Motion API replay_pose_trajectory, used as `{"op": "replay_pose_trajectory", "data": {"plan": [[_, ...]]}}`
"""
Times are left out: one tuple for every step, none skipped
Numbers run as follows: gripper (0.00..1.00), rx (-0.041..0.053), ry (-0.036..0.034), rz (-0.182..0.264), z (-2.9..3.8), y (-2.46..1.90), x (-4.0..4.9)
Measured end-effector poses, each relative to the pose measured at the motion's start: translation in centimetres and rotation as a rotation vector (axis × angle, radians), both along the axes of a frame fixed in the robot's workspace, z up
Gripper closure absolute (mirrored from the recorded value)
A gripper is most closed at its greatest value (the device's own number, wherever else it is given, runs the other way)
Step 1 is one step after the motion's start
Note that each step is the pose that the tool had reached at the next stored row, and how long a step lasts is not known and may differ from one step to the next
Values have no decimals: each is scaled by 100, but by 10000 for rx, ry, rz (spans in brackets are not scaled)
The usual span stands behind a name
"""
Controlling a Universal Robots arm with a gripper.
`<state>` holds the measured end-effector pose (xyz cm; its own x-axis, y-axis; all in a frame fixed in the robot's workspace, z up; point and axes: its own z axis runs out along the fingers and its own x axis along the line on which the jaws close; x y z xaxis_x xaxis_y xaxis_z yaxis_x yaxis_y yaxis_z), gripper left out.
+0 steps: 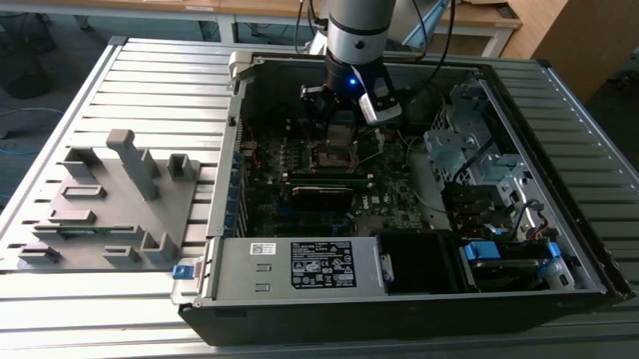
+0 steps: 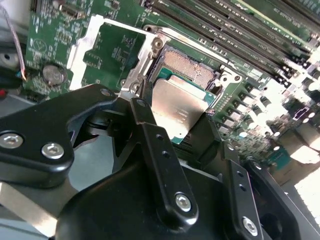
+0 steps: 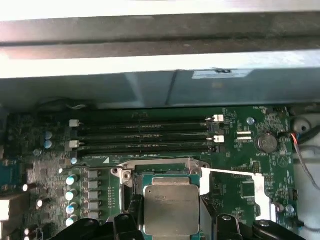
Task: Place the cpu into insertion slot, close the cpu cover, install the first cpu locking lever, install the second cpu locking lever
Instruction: 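Place the cpu into insertion slot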
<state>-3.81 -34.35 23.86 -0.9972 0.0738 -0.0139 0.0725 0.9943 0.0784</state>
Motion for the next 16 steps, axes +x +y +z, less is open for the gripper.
{"op": "replay_pose_trajectory", "data": {"plan": [[46,0,0,-194,-4,0,0],[46,0,0,-374,-7,0,0],[46,0,0,-554,-10,0,0],[46,0,0,-733,-14,0,0],[46,0,0,-914,-17,0,0],[46,0,0,-1093,-20,0,0],[46,0,0,-1274,-24,0,0],[46,-1,0,-1469,-27,0,0],[46,-2,0,-1650,-30,0,0],[46,-1,0,-1830,-33,0,0],[46,0,0,-2009,-36,0,0],[46,-1,0,-2190,-39,0,0],[46,-1,0,-2368,-42,0,0],[46,-1,0,-2550,-45,0,0],[46,-1,0,-2739,-49,0,0],[46,-1,0,-2920,-52,0,0]]}}
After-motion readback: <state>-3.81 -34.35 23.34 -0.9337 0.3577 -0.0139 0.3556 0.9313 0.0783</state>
